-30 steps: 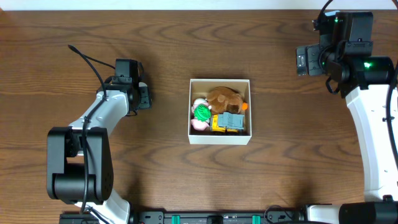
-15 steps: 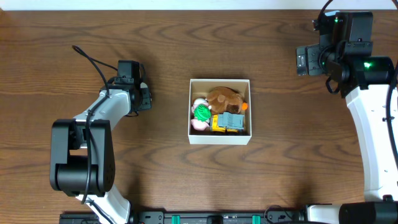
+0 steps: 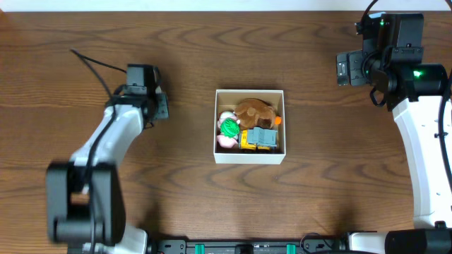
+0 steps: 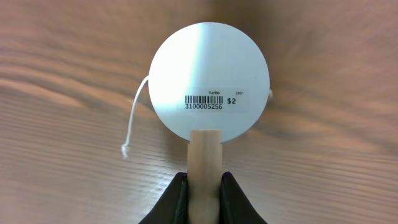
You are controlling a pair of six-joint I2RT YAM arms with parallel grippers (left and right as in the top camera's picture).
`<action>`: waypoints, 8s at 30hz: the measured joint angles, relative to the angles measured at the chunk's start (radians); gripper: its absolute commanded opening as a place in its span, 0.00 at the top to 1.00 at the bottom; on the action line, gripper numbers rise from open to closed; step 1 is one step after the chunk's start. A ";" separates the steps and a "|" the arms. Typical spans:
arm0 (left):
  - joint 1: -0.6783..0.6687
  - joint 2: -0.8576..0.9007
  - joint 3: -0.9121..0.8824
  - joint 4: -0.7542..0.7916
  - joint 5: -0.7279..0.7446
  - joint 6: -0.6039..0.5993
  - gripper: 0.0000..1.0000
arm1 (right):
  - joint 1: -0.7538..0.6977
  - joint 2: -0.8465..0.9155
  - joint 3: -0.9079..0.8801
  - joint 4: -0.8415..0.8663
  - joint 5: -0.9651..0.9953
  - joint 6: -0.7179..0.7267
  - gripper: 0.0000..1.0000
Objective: Pack container
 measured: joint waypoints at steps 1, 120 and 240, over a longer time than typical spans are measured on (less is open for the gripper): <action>-0.005 -0.048 0.000 -0.007 0.000 0.000 0.94 | 0.000 0.000 0.000 0.000 0.000 0.000 0.01; 0.141 -0.245 0.001 -0.108 -0.109 -0.105 0.02 | 0.000 0.000 0.000 -0.037 0.000 0.000 0.01; 0.141 -0.245 0.001 -0.108 -0.109 -0.105 0.02 | -0.051 -1.518 -1.442 0.541 -0.261 0.129 0.01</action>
